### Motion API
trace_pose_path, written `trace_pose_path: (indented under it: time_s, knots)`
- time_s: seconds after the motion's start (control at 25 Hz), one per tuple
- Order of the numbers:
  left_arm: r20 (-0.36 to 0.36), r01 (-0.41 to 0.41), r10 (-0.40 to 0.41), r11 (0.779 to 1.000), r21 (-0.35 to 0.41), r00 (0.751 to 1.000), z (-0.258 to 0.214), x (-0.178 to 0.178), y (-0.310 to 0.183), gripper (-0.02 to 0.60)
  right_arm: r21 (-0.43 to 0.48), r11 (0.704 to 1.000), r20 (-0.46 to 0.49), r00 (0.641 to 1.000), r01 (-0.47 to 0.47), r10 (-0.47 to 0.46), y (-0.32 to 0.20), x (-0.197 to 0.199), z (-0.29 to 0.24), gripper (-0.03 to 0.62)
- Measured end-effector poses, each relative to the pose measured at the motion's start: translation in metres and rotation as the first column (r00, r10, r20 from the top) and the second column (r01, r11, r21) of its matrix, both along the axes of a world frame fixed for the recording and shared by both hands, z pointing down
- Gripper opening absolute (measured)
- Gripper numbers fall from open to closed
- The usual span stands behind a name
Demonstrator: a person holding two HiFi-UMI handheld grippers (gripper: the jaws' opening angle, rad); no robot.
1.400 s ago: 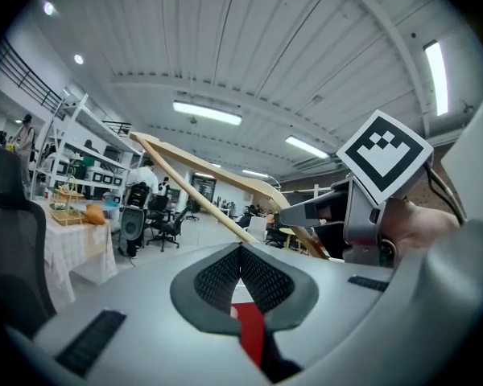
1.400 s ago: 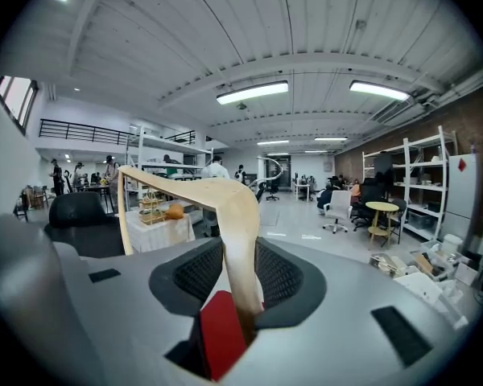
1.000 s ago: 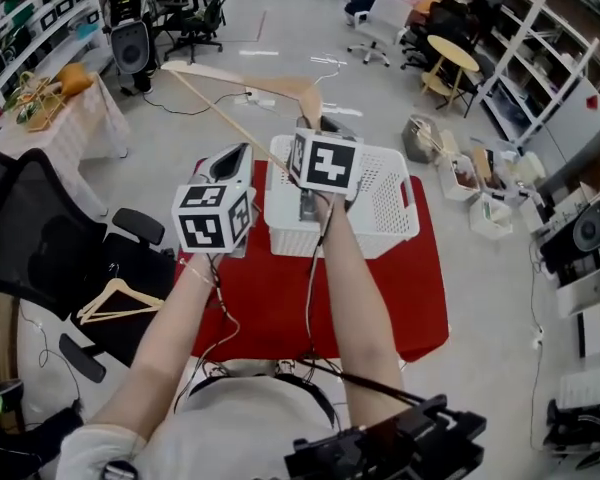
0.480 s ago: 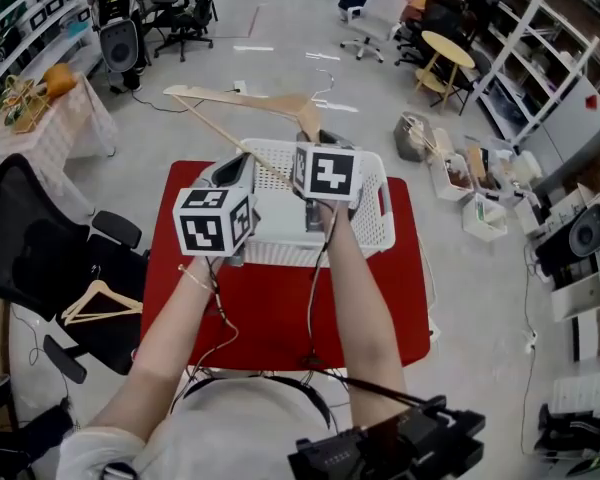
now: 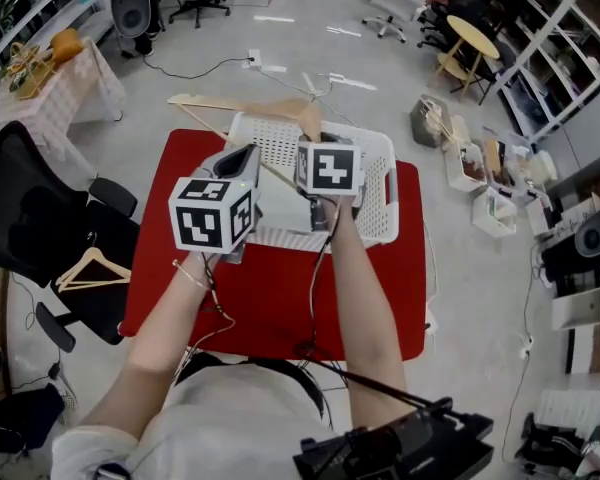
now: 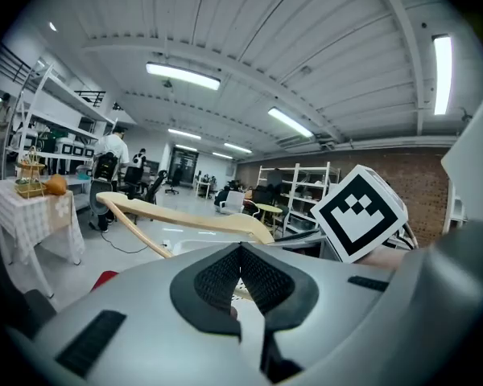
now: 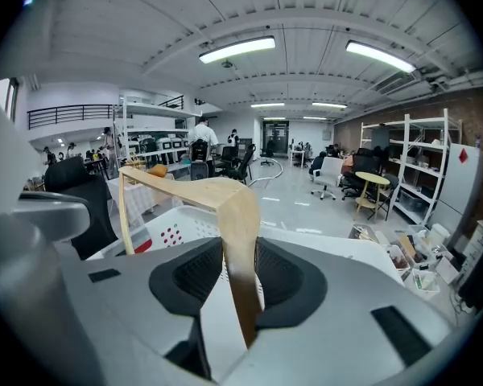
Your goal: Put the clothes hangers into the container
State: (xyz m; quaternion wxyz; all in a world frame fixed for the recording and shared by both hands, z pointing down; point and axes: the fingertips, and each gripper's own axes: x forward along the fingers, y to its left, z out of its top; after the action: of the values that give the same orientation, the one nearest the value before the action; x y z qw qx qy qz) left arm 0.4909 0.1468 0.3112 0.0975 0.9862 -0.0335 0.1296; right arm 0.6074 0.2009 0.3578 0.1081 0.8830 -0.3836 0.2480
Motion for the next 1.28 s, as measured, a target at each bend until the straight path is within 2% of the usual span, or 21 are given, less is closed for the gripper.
trace_pose_path:
  time_s: [0.4, 0.64, 0.76, 0.92, 1.28]
  knots:
    - [0.022, -0.003, 0.003, 1.0, -0.004, 1.0, 0.011, 0.016, 0.011, 0.0, -0.06, 0.997, 0.103, 0.994, 0.041, -0.035, 0.013, 0.007, 0.044, 0.135]
    - [0.036, -0.017, 0.017, 1.0, -0.003, 0.999, 0.014, 0.017, 0.012, 0.0, -0.048, 0.996, 0.162, 0.985, 0.075, -0.066, 0.007, -0.001, 0.05, 0.137]
    - [0.044, -0.02, 0.02, 1.0, -0.001, 0.999, 0.014, 0.025, 0.017, 0.0, -0.062, 0.997, 0.179, 0.983, 0.044, -0.032, 0.02, 0.011, 0.055, 0.14]
    - [0.048, -0.025, 0.025, 1.0, 0.001, 0.999, 0.014, 0.028, 0.017, 0.0, -0.053, 0.998, 0.176, 0.984, 0.046, -0.036, 0.018, 0.011, 0.053, 0.172]
    - [0.046, -0.028, 0.028, 1.0, -0.006, 0.999, 0.016, 0.021, 0.008, 0.0, -0.021, 1.0, 0.132, 0.991, -0.004, 0.007, 0.016, 0.014, 0.039, 0.181]
